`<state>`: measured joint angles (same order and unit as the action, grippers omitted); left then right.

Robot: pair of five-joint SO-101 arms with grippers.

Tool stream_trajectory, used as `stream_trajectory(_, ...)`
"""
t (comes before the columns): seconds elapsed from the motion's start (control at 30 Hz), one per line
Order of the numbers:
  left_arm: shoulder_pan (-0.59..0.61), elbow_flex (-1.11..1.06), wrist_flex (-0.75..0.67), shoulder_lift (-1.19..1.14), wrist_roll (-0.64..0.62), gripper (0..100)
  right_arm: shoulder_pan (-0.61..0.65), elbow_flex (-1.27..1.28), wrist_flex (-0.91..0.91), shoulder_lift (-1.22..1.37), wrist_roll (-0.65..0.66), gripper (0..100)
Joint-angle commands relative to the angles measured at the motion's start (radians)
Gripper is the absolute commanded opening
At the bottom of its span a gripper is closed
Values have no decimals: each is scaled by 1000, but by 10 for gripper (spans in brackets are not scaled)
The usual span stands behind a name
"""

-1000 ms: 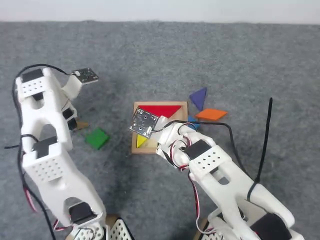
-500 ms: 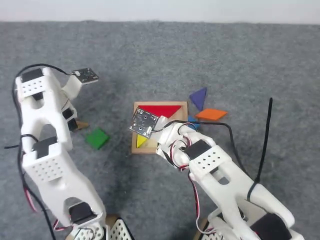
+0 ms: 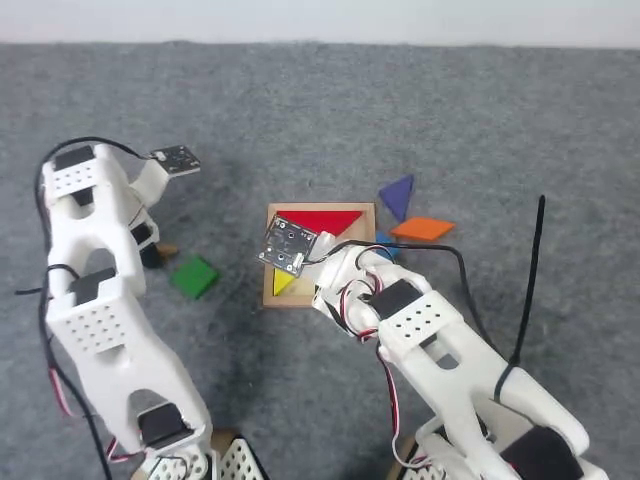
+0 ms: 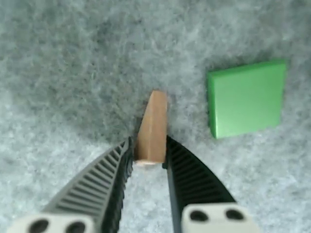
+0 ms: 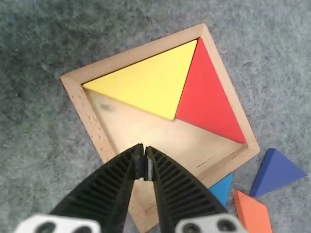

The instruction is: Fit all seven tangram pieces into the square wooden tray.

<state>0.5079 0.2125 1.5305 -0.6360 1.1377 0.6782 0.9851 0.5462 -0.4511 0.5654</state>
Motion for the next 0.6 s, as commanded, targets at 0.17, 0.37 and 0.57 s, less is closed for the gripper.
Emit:
stream_trajectory(0.17,-11,10,-11,15,6,9,1,-9,-24,-13,-5,8)
stream_trajectory(0.37,-18,22,57,35,6,12,1,-9,-24,-13,-5,8)
stream_trajectory(0.57,-44,22,206,226,6,12,1,-9,-24,-13,-5,8)
